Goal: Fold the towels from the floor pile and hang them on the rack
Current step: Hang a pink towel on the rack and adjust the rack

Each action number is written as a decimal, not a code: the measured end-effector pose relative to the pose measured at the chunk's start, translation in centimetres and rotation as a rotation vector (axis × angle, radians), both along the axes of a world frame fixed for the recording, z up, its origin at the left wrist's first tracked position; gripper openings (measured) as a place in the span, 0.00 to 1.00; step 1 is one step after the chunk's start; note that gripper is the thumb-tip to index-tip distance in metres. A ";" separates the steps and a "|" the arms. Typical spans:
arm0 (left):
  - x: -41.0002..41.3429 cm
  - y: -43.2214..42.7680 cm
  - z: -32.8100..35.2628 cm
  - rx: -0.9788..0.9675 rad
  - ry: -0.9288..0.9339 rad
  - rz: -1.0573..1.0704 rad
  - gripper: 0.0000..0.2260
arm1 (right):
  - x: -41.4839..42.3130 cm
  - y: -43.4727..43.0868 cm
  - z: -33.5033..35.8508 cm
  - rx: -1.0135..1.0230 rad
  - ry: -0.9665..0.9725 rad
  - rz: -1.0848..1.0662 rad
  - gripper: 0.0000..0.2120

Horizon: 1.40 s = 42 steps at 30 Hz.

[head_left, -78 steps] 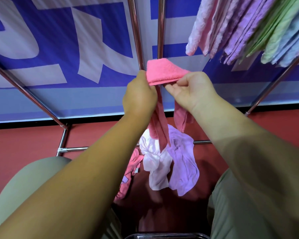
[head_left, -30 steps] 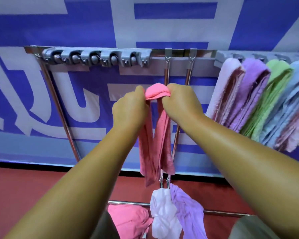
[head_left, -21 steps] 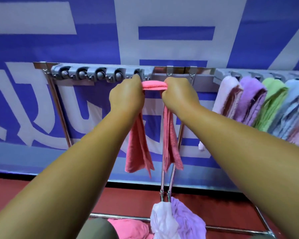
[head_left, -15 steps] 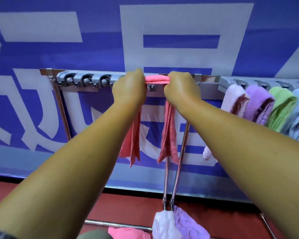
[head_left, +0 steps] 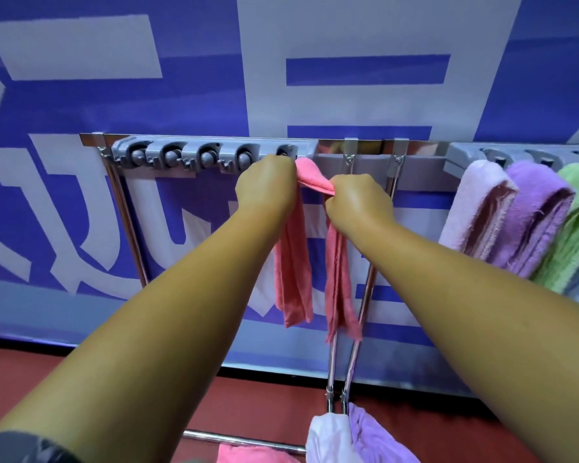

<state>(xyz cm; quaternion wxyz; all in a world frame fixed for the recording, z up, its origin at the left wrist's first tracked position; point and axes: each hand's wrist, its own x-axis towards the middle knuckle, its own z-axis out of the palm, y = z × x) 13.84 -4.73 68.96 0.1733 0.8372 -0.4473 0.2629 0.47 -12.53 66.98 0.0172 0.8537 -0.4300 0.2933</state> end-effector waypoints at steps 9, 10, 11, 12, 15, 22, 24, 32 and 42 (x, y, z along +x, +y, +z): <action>0.6 -0.9 0.1 -0.017 0.016 0.023 0.13 | 1.3 -0.9 0.1 0.042 -0.079 0.012 0.11; 0.5 -1.0 -0.3 -0.022 0.018 0.017 0.13 | 1.3 -1.0 -0.3 0.060 -0.096 0.029 0.09; 0.5 -1.1 -0.7 -0.034 0.022 0.010 0.13 | 1.2 -1.0 -0.7 0.071 -0.121 0.042 0.08; 0.4 -1.2 -1.1 -0.050 0.032 0.001 0.13 | 1.2 -1.1 -1.2 0.079 -0.147 0.051 0.07; 0.4 -0.9 -2.8 -0.108 0.120 -0.028 0.09 | 0.9 -1.0 -2.5 0.127 -0.209 0.077 0.07; 1.4 -0.1 -10.3 -0.125 0.529 -0.045 0.06 | 1.3 -0.7 -7.3 0.415 -0.276 0.151 0.20; 1.7 0.0 -12.8 -0.098 0.660 -0.060 0.03 | 1.4 -1.2 -9.0 0.528 -0.225 0.161 0.21; 1.5 0.3 -22.4 0.071 0.883 -0.076 0.07 | 0.4 -1.1 -15.9 0.831 0.042 0.232 0.08; 0.4 0.8 -32.6 0.559 0.879 -0.067 0.06 | -1.0 -2.1 -27.1 1.048 0.130 0.159 0.09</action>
